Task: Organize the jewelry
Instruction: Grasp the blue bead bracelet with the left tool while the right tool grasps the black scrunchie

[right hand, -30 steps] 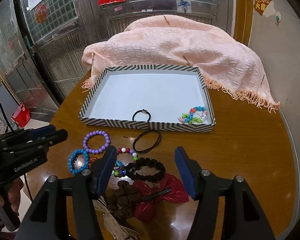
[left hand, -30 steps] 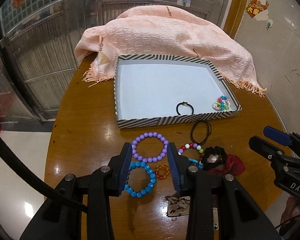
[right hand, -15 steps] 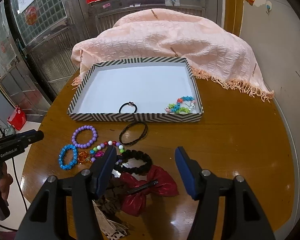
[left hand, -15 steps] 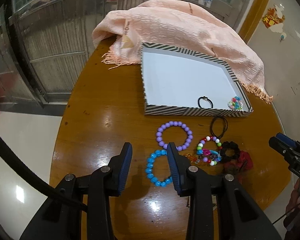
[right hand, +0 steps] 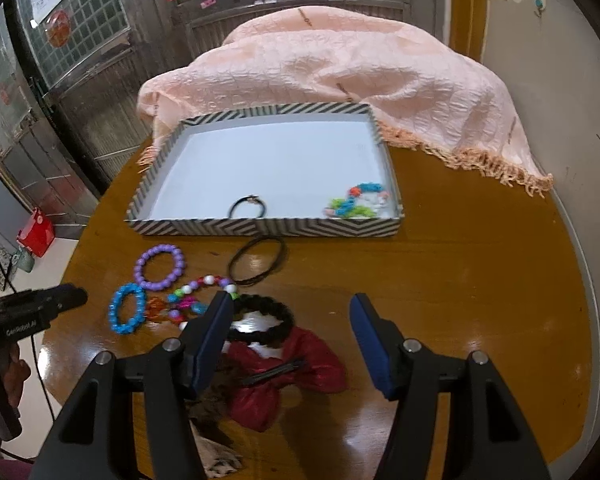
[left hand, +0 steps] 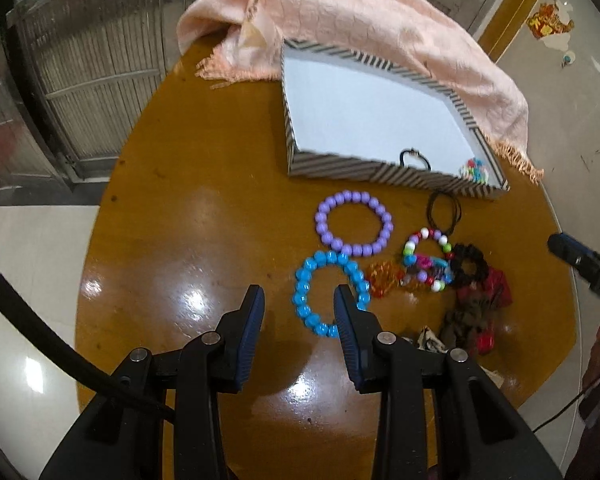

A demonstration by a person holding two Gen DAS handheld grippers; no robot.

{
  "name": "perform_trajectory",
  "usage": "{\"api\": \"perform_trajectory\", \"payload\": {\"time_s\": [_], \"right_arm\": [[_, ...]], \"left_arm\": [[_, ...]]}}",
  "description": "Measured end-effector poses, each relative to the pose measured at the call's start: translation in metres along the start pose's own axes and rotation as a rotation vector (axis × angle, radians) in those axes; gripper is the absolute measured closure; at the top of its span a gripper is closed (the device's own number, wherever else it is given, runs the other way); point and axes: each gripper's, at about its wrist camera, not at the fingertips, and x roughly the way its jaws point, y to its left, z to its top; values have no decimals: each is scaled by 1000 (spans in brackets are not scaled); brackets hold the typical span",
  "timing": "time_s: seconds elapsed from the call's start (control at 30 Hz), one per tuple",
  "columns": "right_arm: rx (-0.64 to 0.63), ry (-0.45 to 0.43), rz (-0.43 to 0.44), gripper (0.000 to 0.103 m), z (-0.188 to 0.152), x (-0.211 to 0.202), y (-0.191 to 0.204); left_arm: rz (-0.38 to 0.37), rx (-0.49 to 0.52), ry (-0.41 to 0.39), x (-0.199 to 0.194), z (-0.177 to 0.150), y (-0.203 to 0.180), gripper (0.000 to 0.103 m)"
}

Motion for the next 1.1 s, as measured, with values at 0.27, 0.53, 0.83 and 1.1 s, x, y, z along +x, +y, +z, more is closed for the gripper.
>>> {"api": "perform_trajectory", "payload": {"time_s": [0.27,0.53,0.83,1.1], "right_arm": [[46,89,16,39,-17,18,-27],[-28,129,67,39,-16,45,-2],[-122,168,76,46,-6,81,16],[-181,186,64,89,-12,97,19]], "left_arm": [[5,-27,52,18,-5,2,70],[34,-7,66,28,-2,-6,70],[85,0,89,39,-1,-10,70],[77,8,76,46,0,-14,74]]}}
